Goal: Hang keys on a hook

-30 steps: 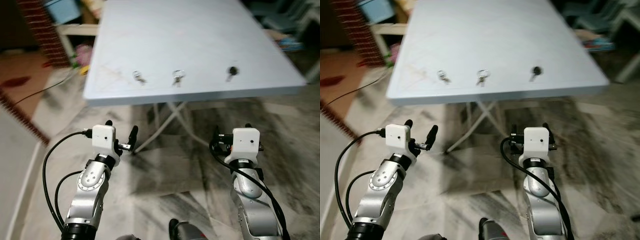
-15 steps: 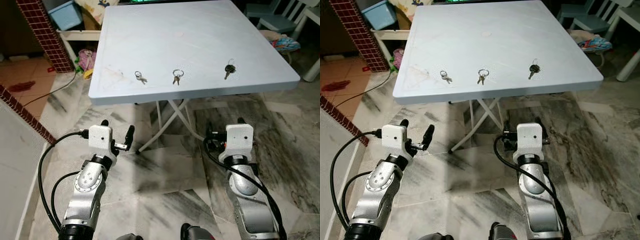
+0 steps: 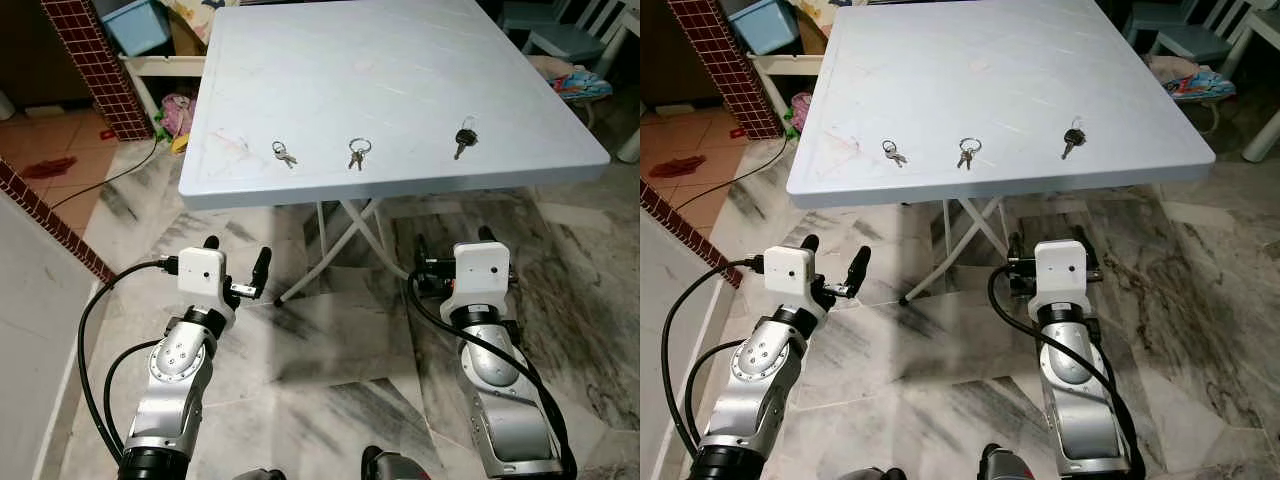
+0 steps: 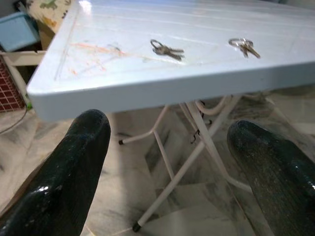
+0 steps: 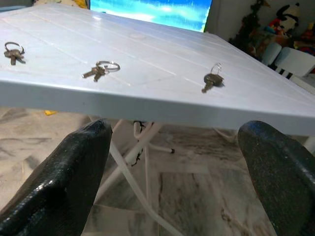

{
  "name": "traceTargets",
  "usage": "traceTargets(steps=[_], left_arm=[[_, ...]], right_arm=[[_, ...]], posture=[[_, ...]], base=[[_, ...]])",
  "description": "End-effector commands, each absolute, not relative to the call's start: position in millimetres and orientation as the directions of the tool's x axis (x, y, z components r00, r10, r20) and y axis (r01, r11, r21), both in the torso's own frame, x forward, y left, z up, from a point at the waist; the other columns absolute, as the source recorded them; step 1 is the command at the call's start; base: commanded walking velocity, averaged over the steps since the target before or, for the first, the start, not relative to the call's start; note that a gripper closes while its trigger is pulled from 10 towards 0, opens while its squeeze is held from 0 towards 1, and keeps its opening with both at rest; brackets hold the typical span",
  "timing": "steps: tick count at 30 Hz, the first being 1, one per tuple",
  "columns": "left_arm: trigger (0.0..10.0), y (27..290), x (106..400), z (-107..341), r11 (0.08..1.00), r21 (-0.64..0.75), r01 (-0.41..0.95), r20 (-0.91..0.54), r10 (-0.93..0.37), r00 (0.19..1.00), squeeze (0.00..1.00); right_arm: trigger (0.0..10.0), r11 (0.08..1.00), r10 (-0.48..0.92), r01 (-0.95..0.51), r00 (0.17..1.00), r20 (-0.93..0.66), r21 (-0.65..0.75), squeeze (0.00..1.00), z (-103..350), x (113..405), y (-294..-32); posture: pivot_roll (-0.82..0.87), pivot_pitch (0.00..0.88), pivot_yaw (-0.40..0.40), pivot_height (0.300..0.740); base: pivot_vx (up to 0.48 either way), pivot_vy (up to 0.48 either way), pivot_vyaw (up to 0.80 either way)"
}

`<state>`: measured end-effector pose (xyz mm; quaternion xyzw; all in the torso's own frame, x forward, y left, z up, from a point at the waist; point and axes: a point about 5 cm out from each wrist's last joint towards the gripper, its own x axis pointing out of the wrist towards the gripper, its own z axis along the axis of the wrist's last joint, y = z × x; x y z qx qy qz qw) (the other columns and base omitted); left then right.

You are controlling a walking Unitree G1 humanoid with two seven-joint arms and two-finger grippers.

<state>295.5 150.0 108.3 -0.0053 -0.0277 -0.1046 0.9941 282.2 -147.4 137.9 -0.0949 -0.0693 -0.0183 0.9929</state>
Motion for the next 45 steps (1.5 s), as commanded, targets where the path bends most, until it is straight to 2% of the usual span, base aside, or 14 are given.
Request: traceTargets(steps=[1,30,45], left_arm=[[10.0,152,294,110,0.978,0.000,0.207,0.065,-0.207,0.976,0.00],[10.0,151,294,113,0.978,-0.006,0.209,0.071,-0.208,0.976,0.00],[10.0,152,293,112,0.979,0.001,0.205,0.063,-0.205,0.977,0.00]], right_arm=[[10.0,0.981,-0.007,0.033,0.990,0.138,-0.192,0.00,136,281,-145],[10.0,0.975,0.035,-0.001,0.988,0.149,-0.224,0.00,137,276,-140],[10.0,0.971,0.129,-0.097,0.982,0.136,-0.221,0.00,135,275,-124]], posture=[[-0.12,0.184,0.053,0.740],[-0.12,0.189,0.052,0.740],[-0.11,0.183,0.049,0.740]], base=[[0.296,0.000,0.00],[0.315,0.000,0.00],[0.304,0.000,0.00]])
